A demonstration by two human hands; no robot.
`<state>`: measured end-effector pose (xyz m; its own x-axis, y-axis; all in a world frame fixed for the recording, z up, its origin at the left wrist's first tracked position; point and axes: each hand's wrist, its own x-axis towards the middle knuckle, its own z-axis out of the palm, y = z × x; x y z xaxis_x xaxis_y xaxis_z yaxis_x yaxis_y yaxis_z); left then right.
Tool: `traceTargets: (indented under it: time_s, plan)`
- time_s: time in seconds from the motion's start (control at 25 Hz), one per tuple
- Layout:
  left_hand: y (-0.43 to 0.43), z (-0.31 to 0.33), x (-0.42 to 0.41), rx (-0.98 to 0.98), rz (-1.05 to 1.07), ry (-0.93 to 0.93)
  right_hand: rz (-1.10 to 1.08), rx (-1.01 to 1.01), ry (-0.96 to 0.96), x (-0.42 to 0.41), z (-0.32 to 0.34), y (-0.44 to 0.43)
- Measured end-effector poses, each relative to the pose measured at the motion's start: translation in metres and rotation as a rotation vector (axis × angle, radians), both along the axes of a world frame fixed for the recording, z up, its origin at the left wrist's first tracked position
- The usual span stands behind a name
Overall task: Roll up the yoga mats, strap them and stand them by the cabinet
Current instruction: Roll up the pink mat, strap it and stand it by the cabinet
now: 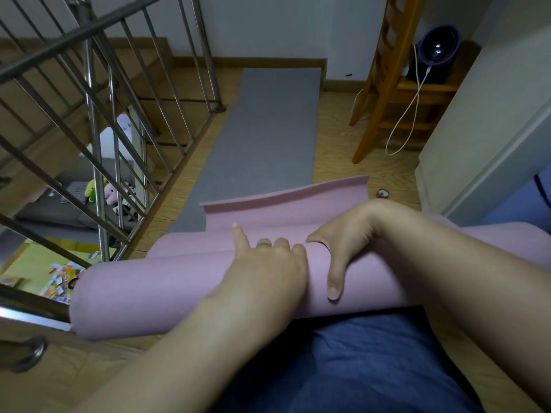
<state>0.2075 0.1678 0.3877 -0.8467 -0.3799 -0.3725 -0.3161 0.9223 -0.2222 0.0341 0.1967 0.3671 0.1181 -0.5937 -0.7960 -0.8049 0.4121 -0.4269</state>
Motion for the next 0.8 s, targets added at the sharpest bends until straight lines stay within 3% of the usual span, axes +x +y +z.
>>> traceTargets:
  time_s: [0.12, 0.28, 0.48, 0.6, 0.68, 0.8]
  plan:
    - [0.003, -0.017, 0.008, 0.011, 0.037, 0.015, -0.073, -0.11, 0.023, -0.005, 0.002, 0.001]
    - [-0.025, -0.029, 0.001, 0.145, 0.088, 0.093, -0.263, -0.463, 0.162, 0.004, 0.011, 0.029]
    - [-0.059, -0.021, -0.034, 0.416, 0.153, -0.007, 0.008, -0.578, 0.683, 0.038, -0.021, 0.054]
    - [-0.075, -0.015, -0.043, 0.576, 0.207, -0.017, -0.025, -0.638, 0.713, 0.03, -0.03, 0.043]
    - [-0.076, -0.019, -0.038, 0.512, 0.205, 0.079, -0.026, -0.629, 0.67, 0.021, -0.027, 0.036]
    - [-0.058, -0.038, -0.016, 0.166, 0.129, 0.225, -0.011, -0.547, 0.603, 0.009, -0.02, 0.021]
